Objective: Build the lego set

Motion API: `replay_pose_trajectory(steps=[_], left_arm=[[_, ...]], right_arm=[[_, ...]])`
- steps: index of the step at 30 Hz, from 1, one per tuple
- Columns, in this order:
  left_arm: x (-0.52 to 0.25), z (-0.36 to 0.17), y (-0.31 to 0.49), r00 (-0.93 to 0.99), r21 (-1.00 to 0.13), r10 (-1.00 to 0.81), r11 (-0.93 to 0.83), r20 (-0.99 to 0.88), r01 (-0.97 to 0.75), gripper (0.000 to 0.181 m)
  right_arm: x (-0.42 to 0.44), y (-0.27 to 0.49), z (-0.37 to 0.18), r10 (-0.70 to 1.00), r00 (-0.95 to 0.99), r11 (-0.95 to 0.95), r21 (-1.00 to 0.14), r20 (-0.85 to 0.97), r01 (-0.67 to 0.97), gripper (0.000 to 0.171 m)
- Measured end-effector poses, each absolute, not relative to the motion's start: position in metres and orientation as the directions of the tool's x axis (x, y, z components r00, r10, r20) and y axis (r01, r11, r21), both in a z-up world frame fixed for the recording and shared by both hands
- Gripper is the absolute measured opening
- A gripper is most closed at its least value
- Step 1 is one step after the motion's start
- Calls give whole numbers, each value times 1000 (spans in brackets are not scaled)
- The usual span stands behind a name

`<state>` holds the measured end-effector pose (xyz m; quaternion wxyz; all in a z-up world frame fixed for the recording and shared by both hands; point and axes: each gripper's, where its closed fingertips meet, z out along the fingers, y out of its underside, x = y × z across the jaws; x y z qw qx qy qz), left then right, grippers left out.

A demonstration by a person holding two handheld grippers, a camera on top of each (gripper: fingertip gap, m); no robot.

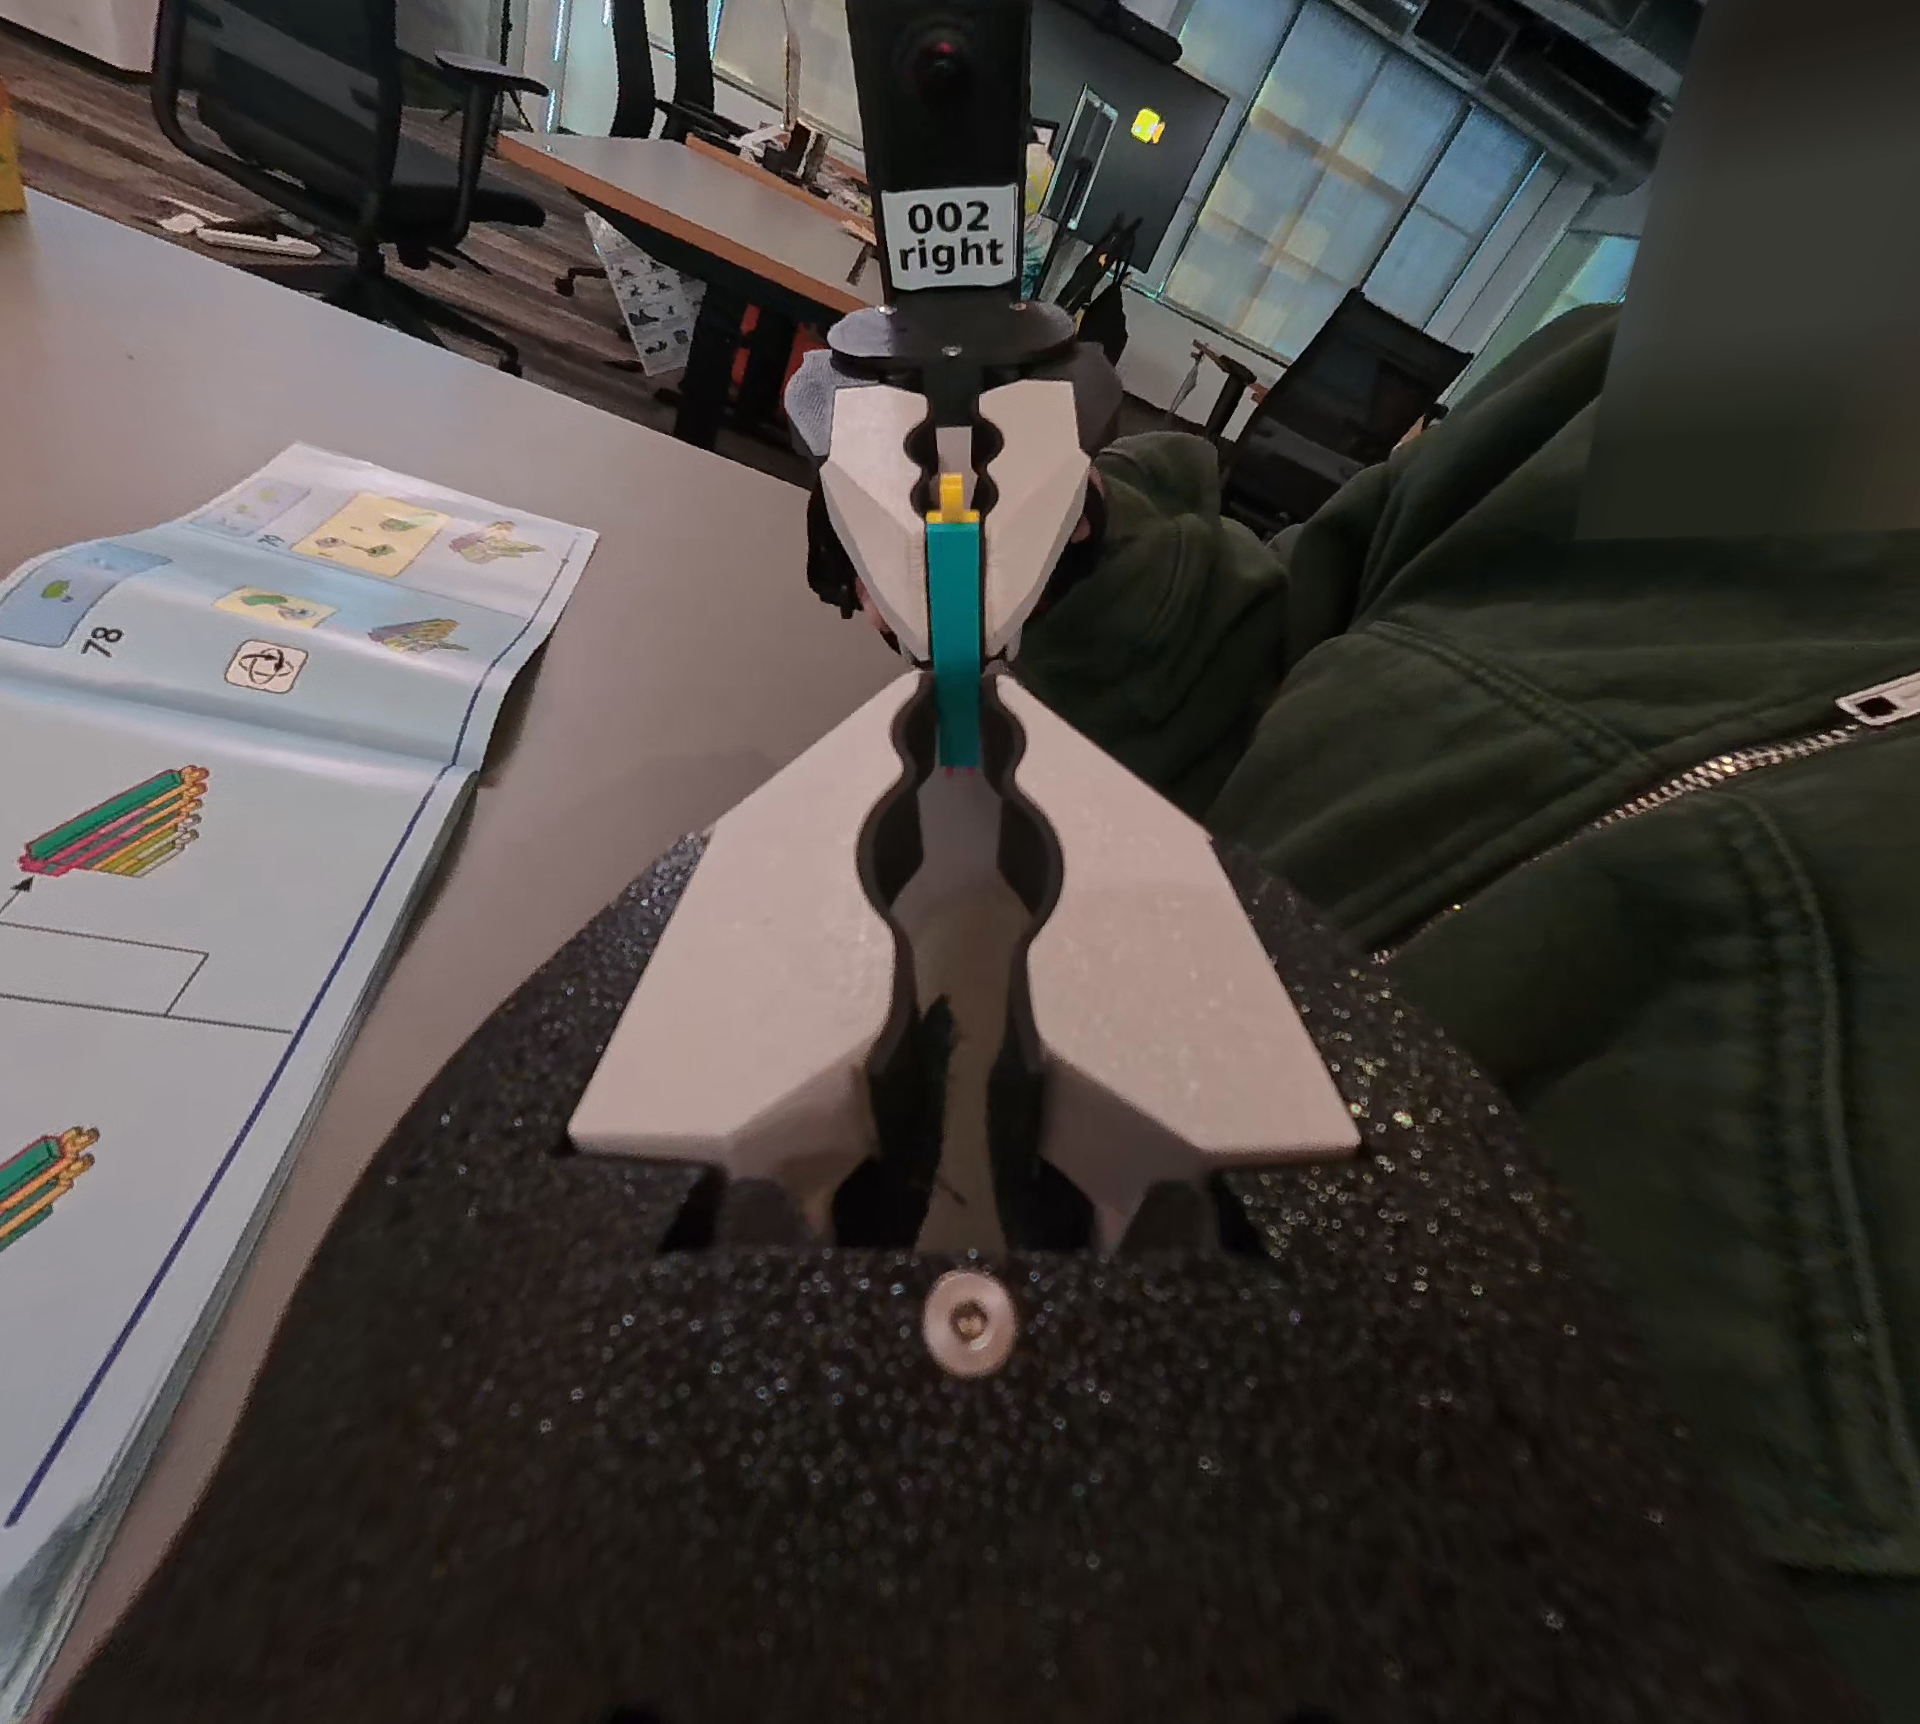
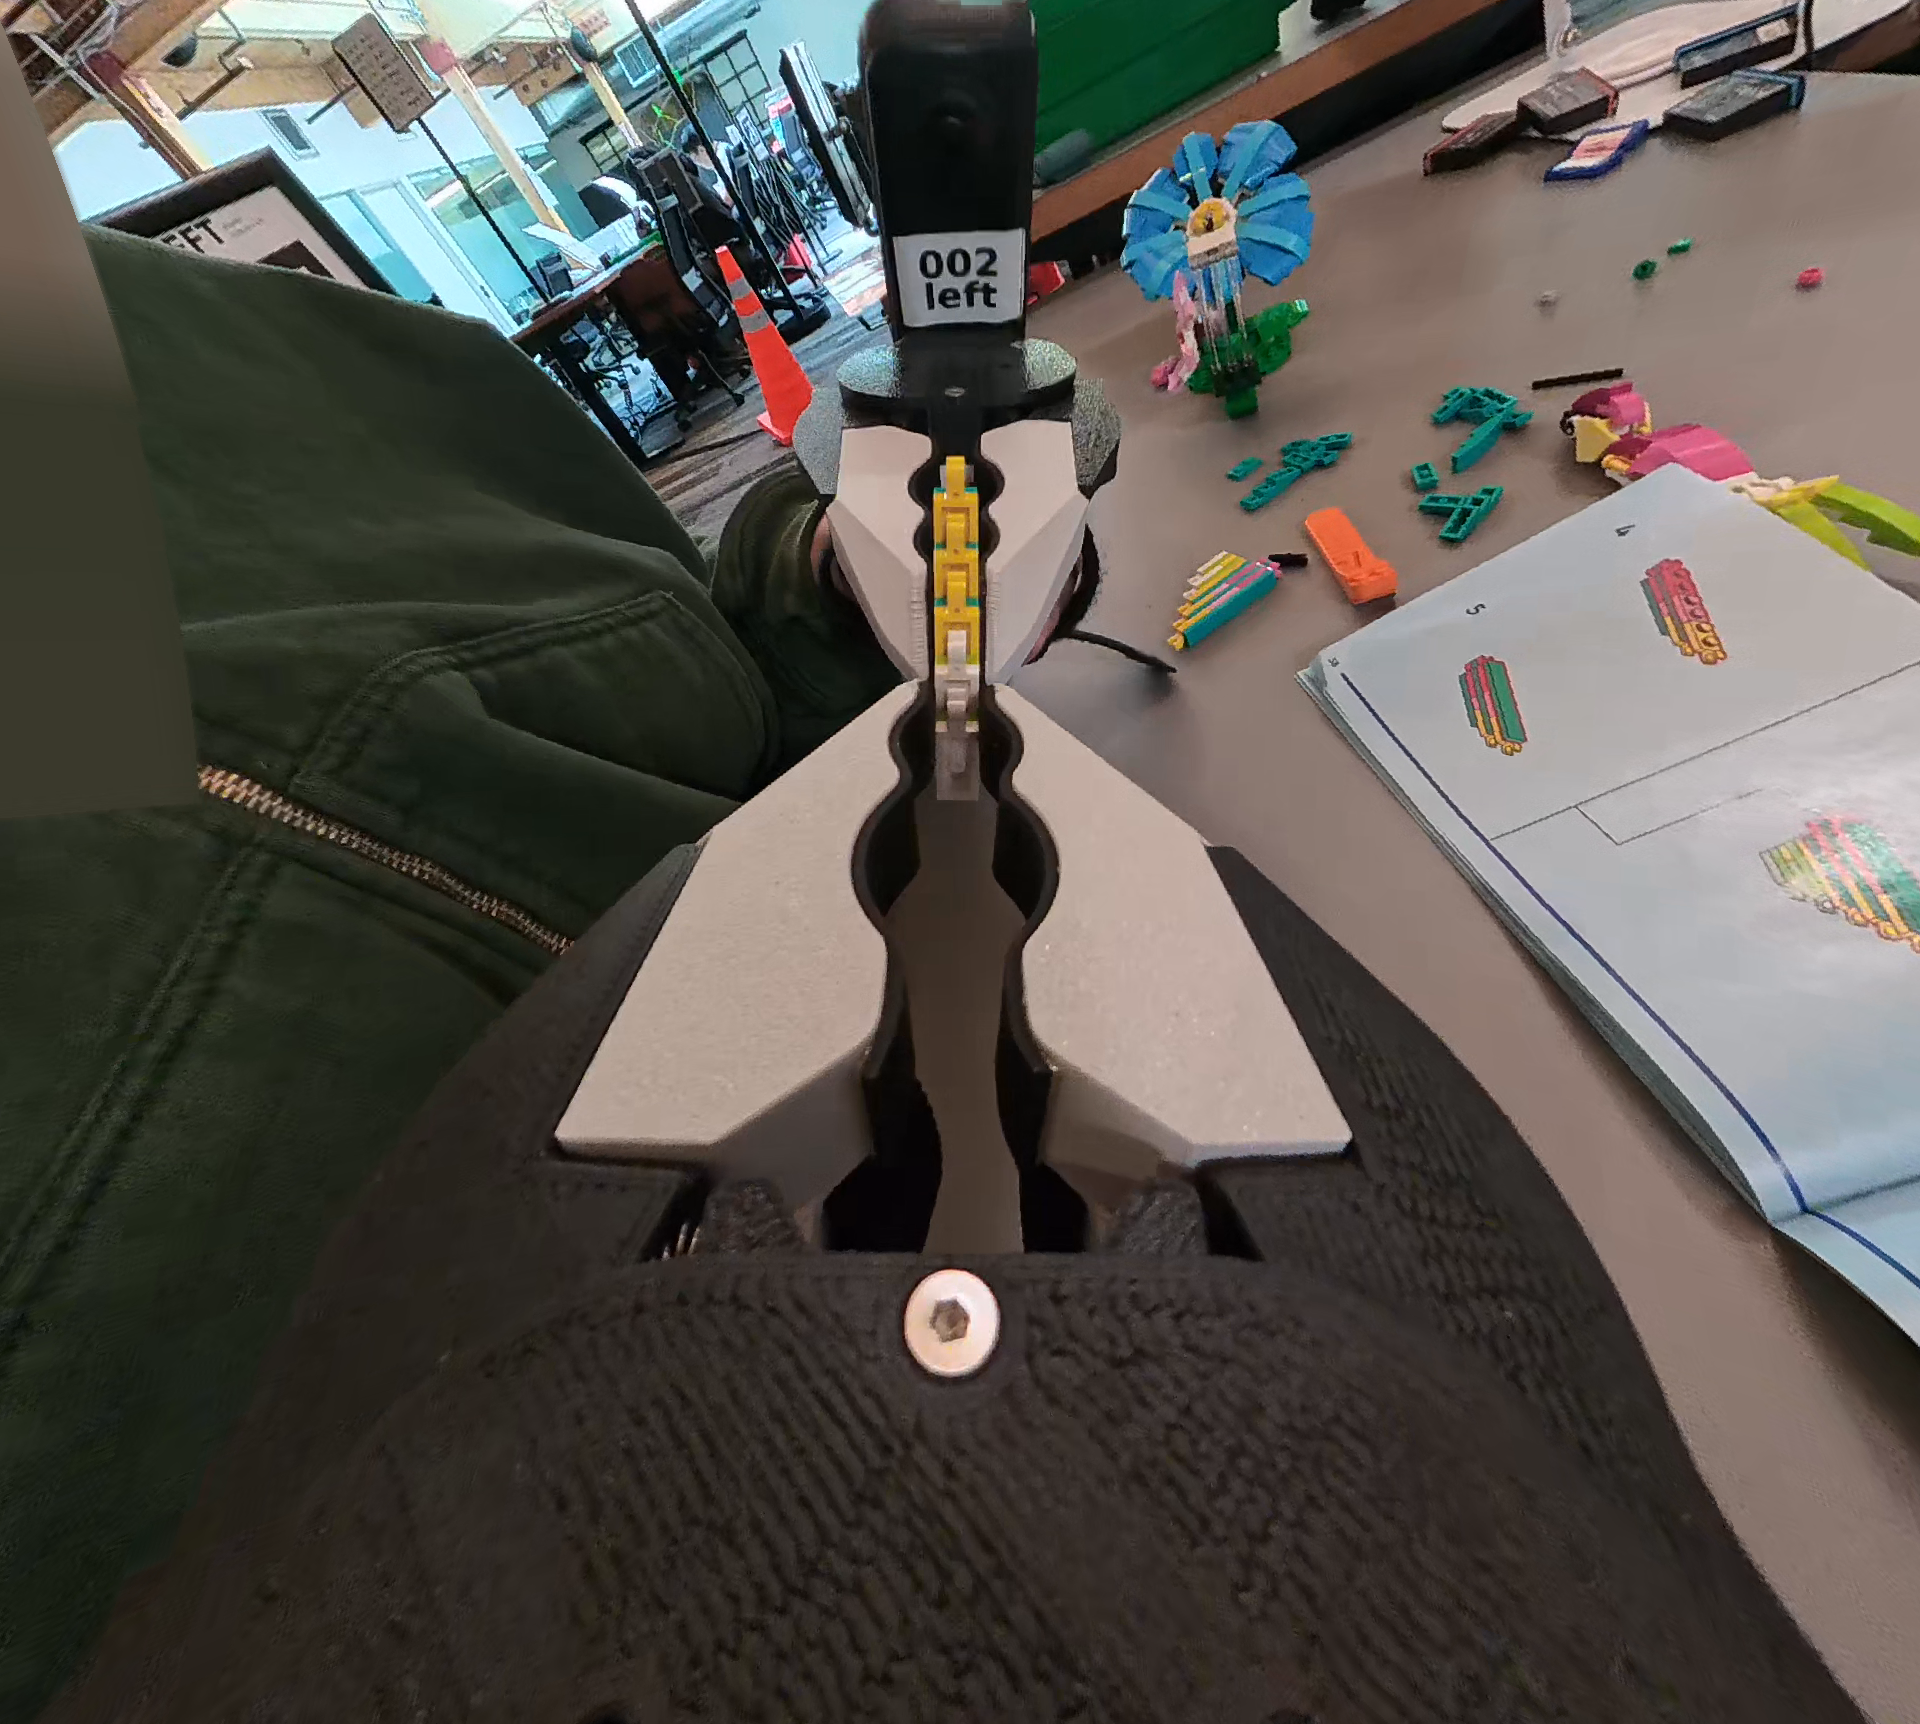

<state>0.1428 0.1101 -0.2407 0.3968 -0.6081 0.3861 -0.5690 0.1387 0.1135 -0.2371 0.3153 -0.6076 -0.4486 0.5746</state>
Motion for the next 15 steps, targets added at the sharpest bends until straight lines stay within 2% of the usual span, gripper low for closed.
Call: replay_pose_trajectory(steps=[15], left_arm=[[145,-249,110,74,-915,-918,-394,389,-81,5]], right_arm=[[139,113,-244,913,-24,-395,-897,-407,198,7]])
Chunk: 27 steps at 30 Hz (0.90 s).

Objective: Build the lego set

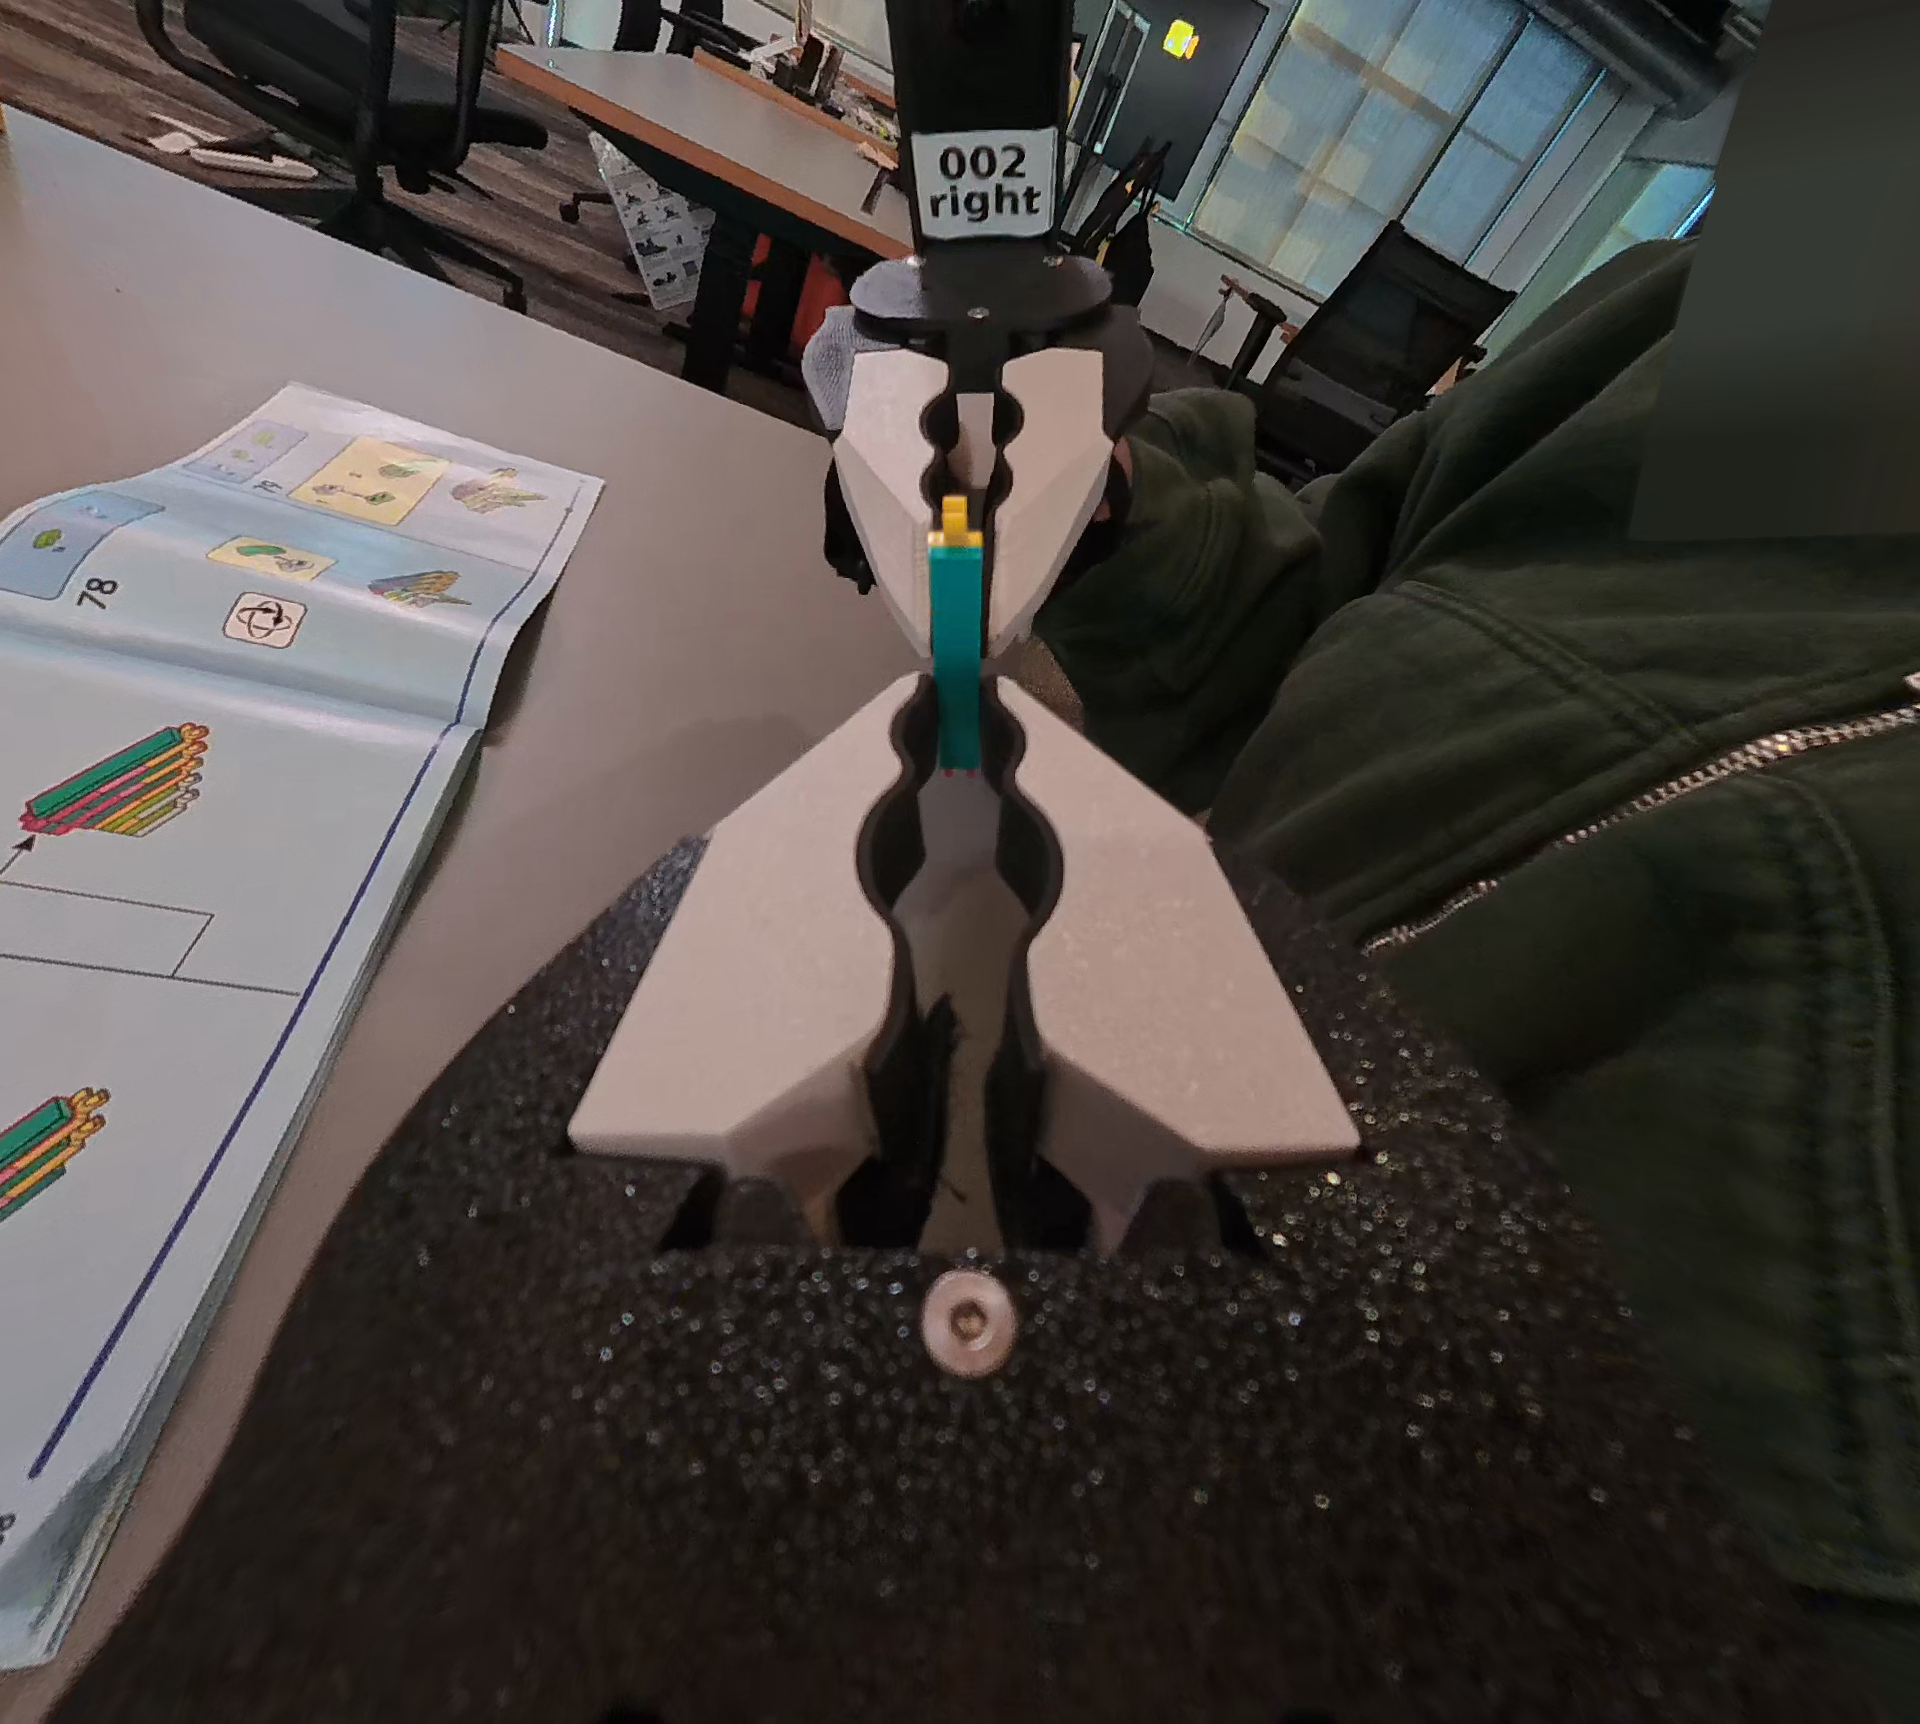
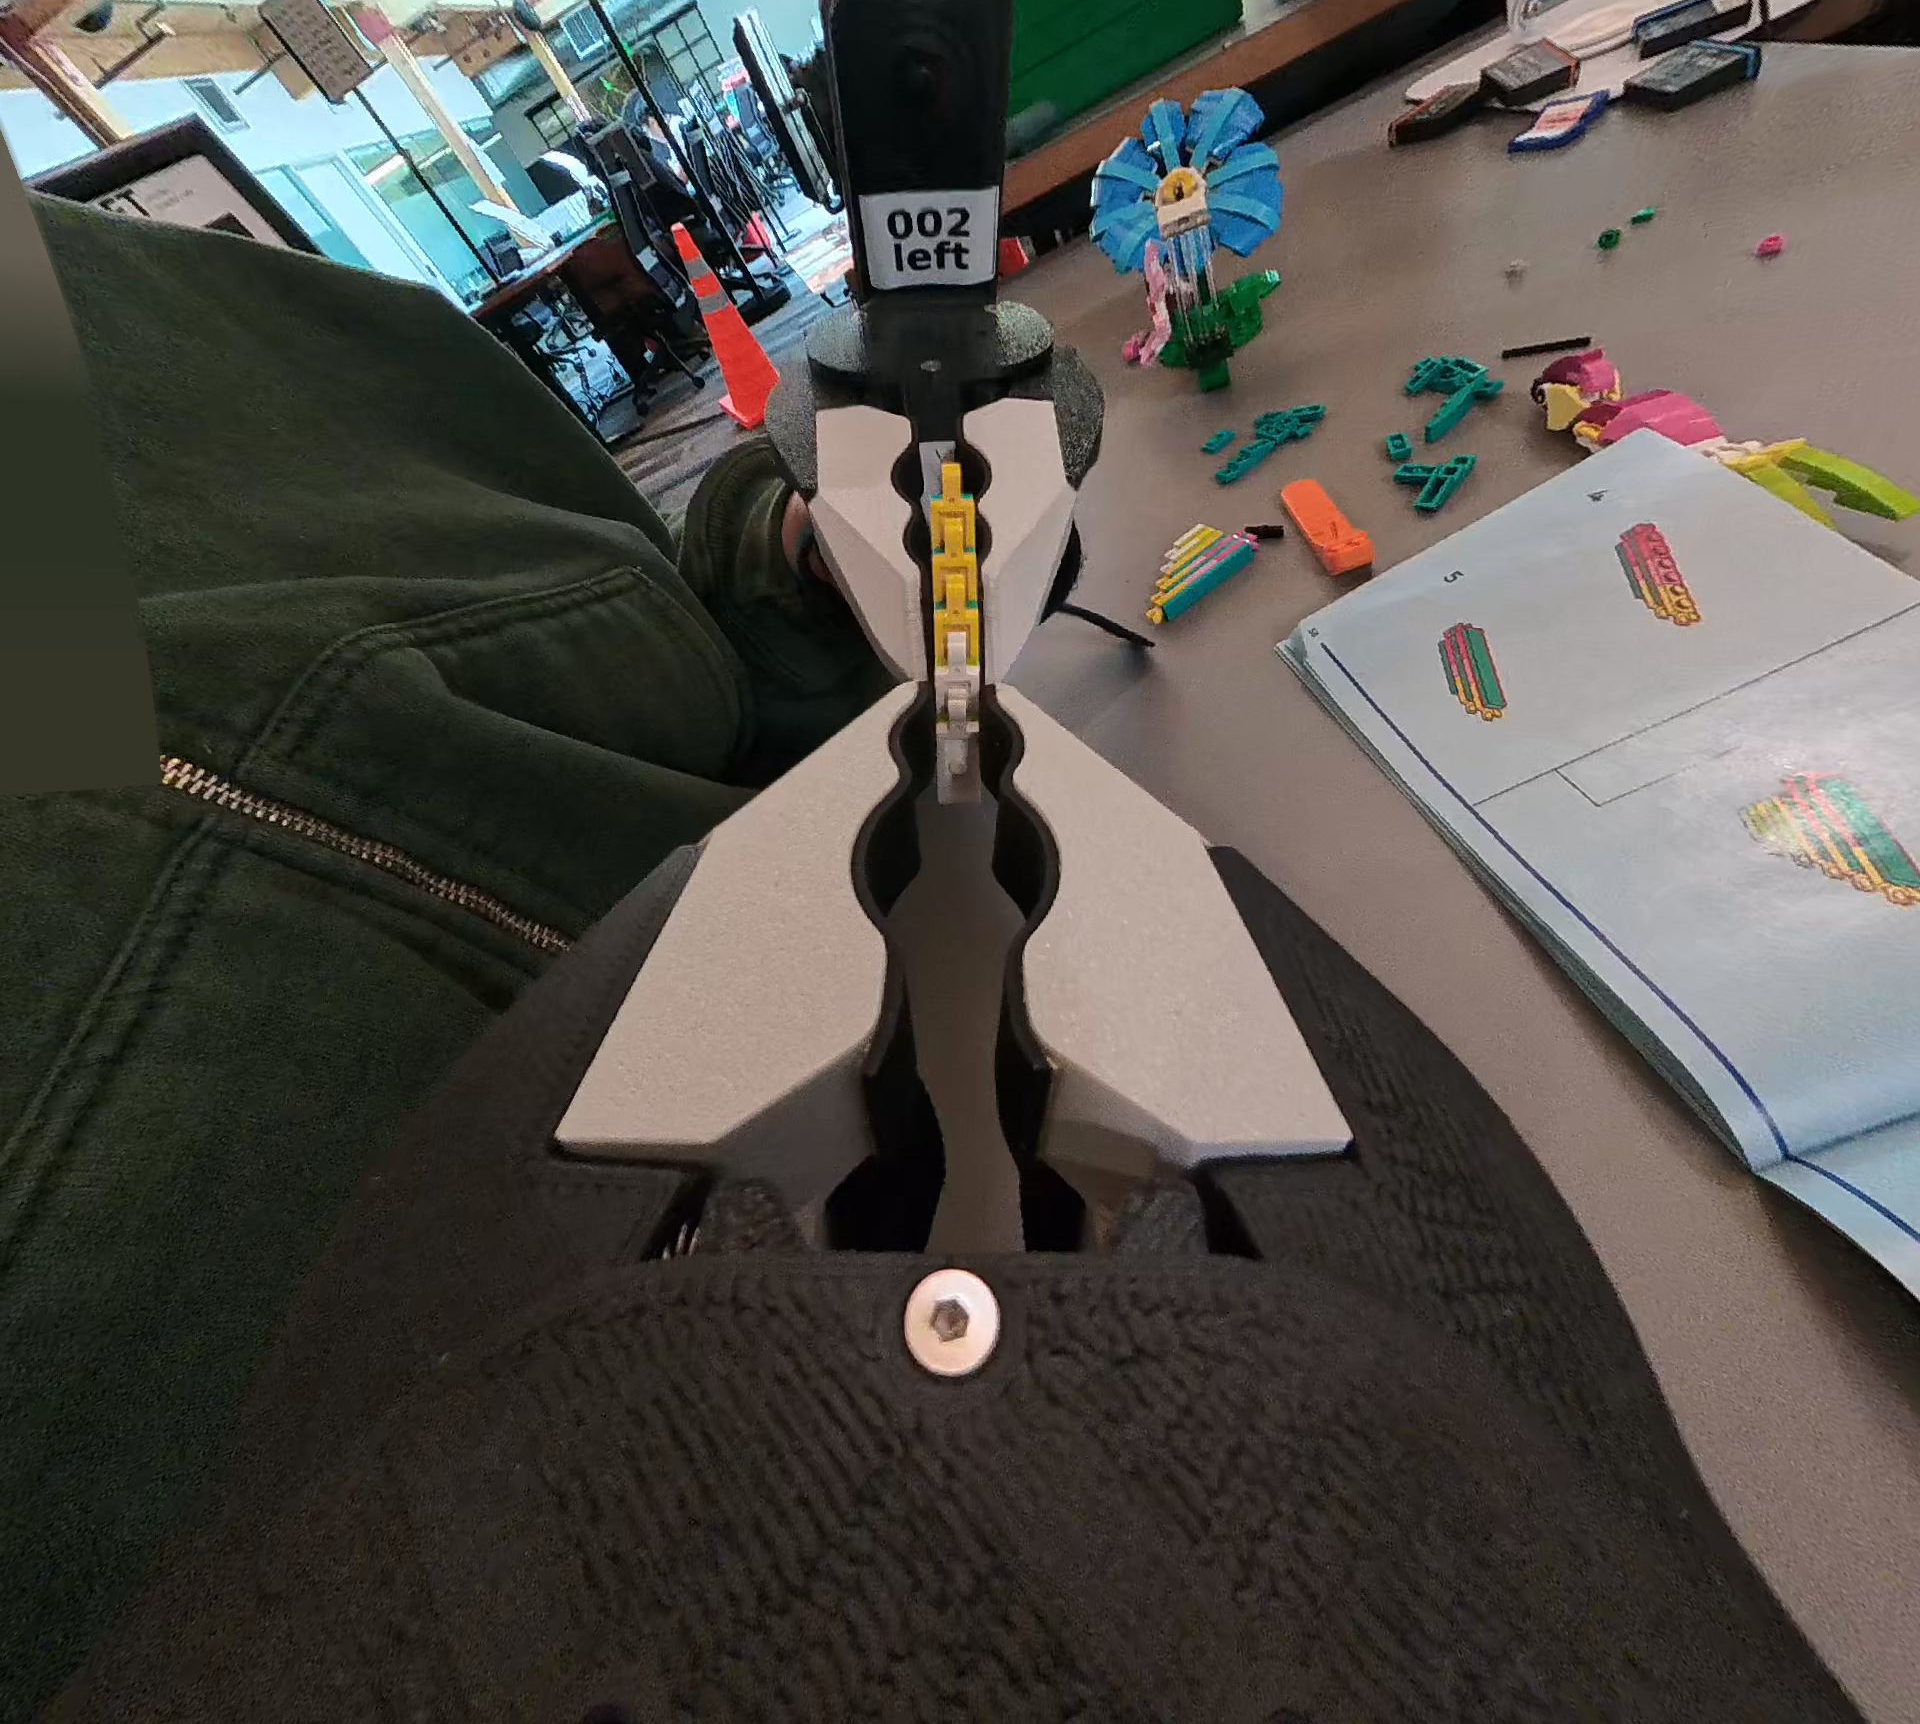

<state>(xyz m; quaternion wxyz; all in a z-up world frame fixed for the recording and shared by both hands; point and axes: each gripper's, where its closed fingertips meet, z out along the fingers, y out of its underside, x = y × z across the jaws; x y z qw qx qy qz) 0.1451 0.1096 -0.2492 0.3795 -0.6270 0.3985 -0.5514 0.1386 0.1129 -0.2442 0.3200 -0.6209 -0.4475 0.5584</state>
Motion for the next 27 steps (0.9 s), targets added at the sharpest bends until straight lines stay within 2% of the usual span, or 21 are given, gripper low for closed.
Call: replay_pose_trajectory(steps=[6,8,9,11,12,13,17,20,24,27], left_arm=[[159,-264,99,45,-903,-916,-401,399,-153,4],[176,-280,86,15,-886,-915,-394,403,-244,6],[173,-280,94,50,-888,-914,-403,403,-221,5],[170,-282,101,77,-883,-910,-414,407,-220,5],[169,-288,105,111,-885,-920,-392,376,-252,5],[168,-293,109,133,-882,-924,-382,358,-277,5],[159,-304,126,227,-869,-920,-381,320,-317,5],[159,-281,131,170,-887,-894,-439,415,-145,5],[157,-242,135,33,-845,-850,-517,526,137,5],[161,-232,134,18,-845,-863,-490,505,212,5]], right_arm=[[131,108,-246,912,-47,-390,-898,-407,205,7],[118,97,-256,927,-59,-341,-900,-370,272,0],[118,100,-259,939,-31,-322,-906,-343,274,0],[126,107,-254,928,-16,-361,-907,-373,216,0],[129,112,-255,924,-1,-376,-905,-383,200,3],[133,119,-256,921,27,-386,-904,-388,185,14],[154,141,-260,912,142,-402,-906,-384,136,26],[161,141,-269,895,171,-437,-885,-411,159,30],[148,126,-275,869,109,-494,-858,-482,143,31],[134,120,-269,855,67,-519,-853,-515,62,32]])
